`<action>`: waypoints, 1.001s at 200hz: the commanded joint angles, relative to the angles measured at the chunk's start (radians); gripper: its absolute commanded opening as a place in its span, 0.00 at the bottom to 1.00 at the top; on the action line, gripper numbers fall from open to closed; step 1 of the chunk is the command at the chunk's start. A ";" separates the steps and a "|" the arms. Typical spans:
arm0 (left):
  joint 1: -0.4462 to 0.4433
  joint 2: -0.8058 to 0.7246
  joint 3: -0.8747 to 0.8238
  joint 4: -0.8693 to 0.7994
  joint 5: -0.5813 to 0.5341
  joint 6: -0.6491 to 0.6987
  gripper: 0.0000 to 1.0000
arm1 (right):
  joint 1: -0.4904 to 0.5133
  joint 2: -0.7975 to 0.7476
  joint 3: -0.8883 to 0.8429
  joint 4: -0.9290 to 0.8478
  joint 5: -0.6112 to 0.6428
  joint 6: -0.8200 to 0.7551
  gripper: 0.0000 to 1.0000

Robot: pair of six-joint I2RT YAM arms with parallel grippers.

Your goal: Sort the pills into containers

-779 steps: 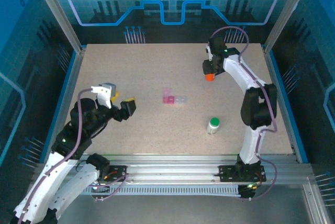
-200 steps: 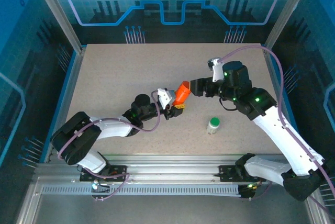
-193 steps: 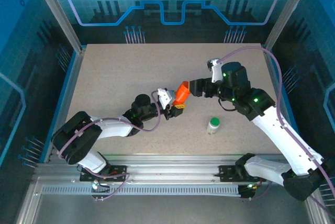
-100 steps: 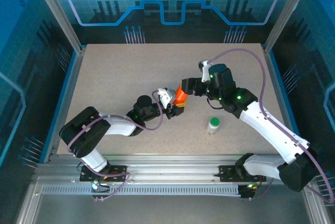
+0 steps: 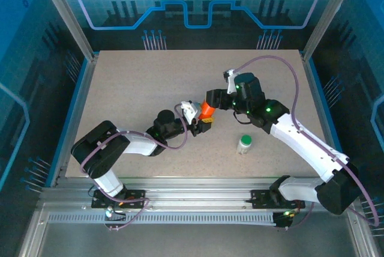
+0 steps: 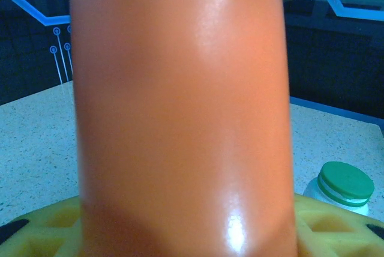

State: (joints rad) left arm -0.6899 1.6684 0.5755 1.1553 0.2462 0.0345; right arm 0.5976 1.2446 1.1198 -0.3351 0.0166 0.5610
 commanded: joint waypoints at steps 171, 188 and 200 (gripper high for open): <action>0.189 -0.002 0.096 0.245 0.729 -0.257 0.20 | -0.108 -0.028 0.061 -0.225 -0.752 -1.086 0.28; 0.194 -0.010 0.105 0.245 0.756 -0.279 0.19 | -0.123 0.029 0.152 -0.343 -0.759 -1.169 0.29; 0.198 -0.011 0.110 0.245 0.774 -0.295 0.19 | -0.132 0.069 0.220 -0.433 -0.751 -1.223 0.30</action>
State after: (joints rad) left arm -0.5251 1.6711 0.6403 1.3087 0.9310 -0.1272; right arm 0.4919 1.2407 1.2385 -0.4732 -0.6590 -0.4084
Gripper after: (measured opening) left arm 0.541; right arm 0.471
